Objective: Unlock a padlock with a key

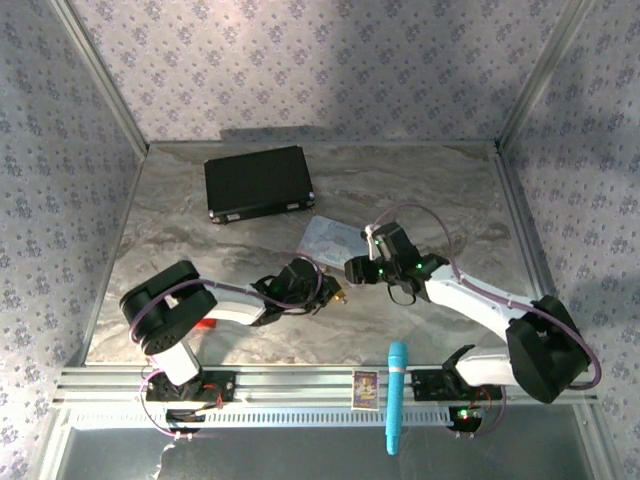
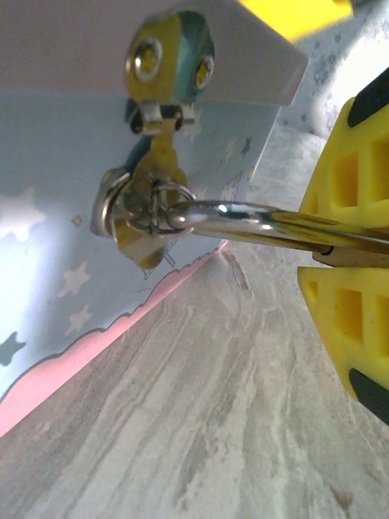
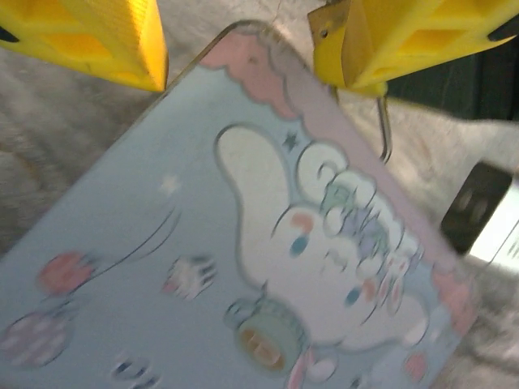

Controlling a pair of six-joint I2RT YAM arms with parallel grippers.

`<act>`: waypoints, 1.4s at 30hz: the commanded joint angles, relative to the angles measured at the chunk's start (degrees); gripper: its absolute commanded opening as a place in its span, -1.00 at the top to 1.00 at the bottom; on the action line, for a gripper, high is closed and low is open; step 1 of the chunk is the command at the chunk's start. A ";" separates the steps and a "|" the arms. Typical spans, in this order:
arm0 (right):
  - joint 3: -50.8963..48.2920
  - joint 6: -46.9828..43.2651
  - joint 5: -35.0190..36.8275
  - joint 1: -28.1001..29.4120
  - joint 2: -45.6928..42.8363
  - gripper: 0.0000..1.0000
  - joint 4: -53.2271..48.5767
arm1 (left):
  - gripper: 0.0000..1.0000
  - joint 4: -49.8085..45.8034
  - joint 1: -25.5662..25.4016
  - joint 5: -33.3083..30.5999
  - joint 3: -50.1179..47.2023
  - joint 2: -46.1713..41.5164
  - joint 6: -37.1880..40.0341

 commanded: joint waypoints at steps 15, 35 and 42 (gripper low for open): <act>12.47 4.08 11.44 1.07 19.51 -0.16 -9.77 | 1.00 -58.65 1.01 -12.16 15.97 -0.62 29.87; 10.12 4.57 11.35 1.42 20.27 -0.15 -7.47 | 0.80 -75.05 -7.50 -32.54 27.73 9.65 30.58; 9.53 5.23 10.79 1.37 20.18 -0.15 -6.54 | 0.69 -73.72 -8.13 -32.58 27.20 9.69 30.81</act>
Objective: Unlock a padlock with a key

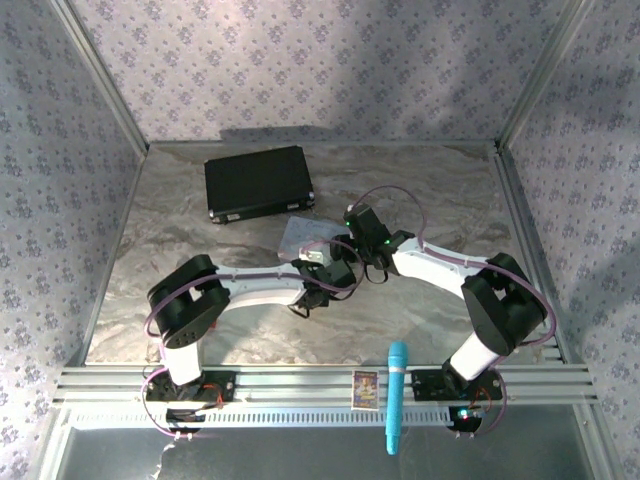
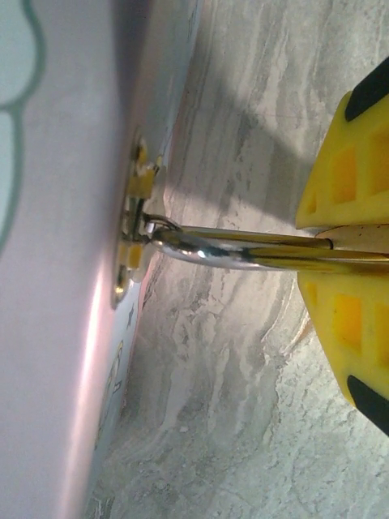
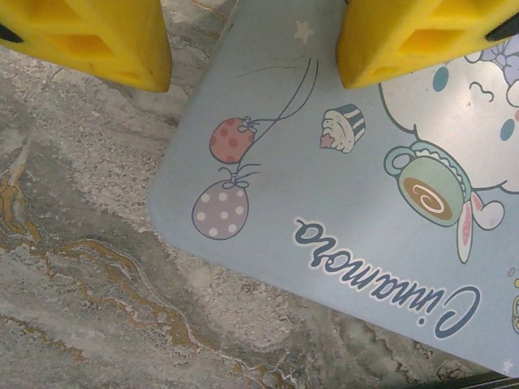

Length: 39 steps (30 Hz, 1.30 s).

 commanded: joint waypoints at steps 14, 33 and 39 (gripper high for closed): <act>-5.70 1.87 1.02 -1.65 0.33 -0.13 -6.00 | 0.73 -11.80 -3.11 -6.07 -0.96 1.14 -1.34; -5.32 3.46 -1.50 -2.39 3.59 -0.09 -2.82 | 0.61 -15.49 -5.15 -14.27 0.20 6.97 1.51; -5.28 3.28 -2.10 -2.73 4.52 -0.09 -2.17 | 0.70 -17.84 -6.80 -15.62 1.78 8.27 0.70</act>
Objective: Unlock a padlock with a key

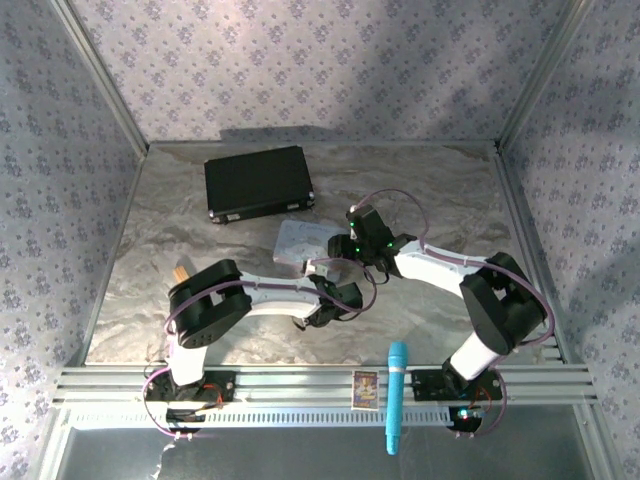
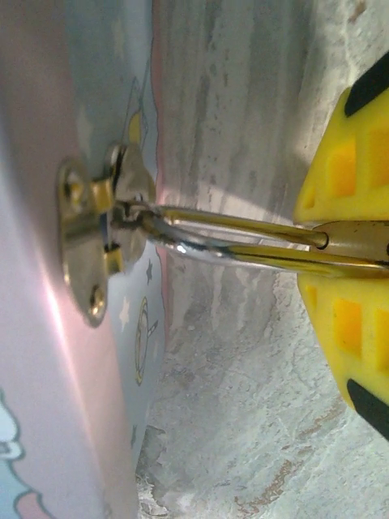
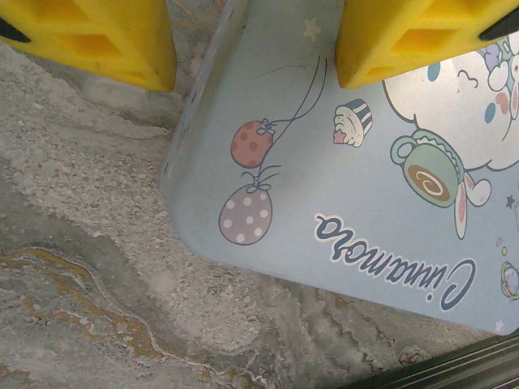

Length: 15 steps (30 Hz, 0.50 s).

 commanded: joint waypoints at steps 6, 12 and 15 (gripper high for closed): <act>-2.42 0.22 3.51 -1.38 4.81 -0.10 -7.79 | 0.70 -9.21 -0.83 0.77 1.27 3.30 -0.18; -2.60 -0.31 1.66 -1.48 5.07 -0.21 -7.06 | 0.67 -8.51 -0.83 1.12 1.40 3.59 0.87; -2.99 -0.77 -0.49 -1.36 5.11 -0.47 -5.47 | 0.67 -7.95 -0.84 1.54 1.41 3.81 1.56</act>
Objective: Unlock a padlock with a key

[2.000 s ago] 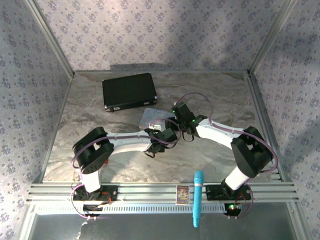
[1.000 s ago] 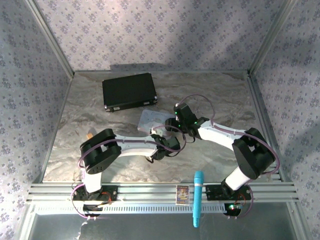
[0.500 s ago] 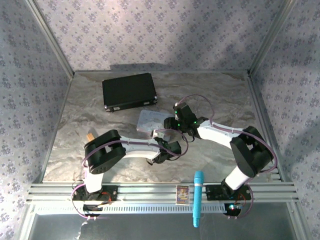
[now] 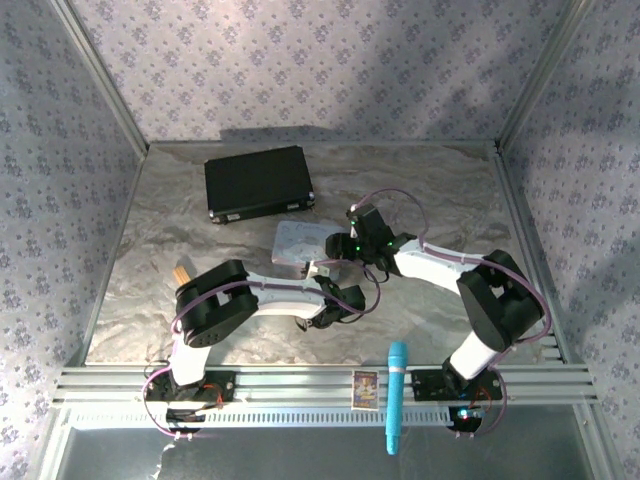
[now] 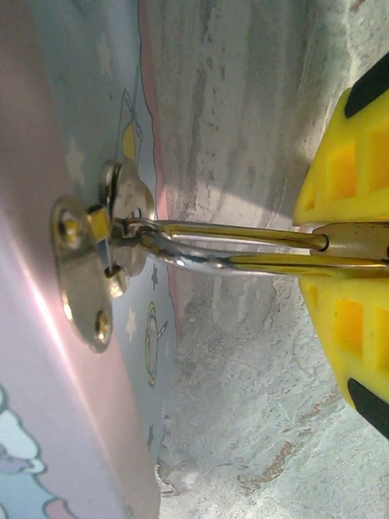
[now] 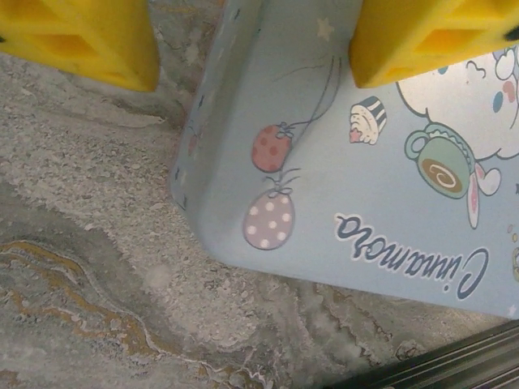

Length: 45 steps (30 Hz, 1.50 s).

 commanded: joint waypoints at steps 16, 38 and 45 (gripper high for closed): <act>-1.08 -0.88 1.40 -0.24 5.29 -0.98 -9.32 | 0.58 -4.98 -1.09 2.73 -0.31 1.65 1.97; 0.06 -0.70 1.60 -0.15 5.94 -0.98 -10.06 | 0.41 -10.09 -5.31 2.57 3.92 3.71 0.81; 0.06 -0.61 1.53 -0.15 6.19 -0.98 -9.61 | 0.52 -11.70 -6.33 1.82 4.48 3.78 -0.74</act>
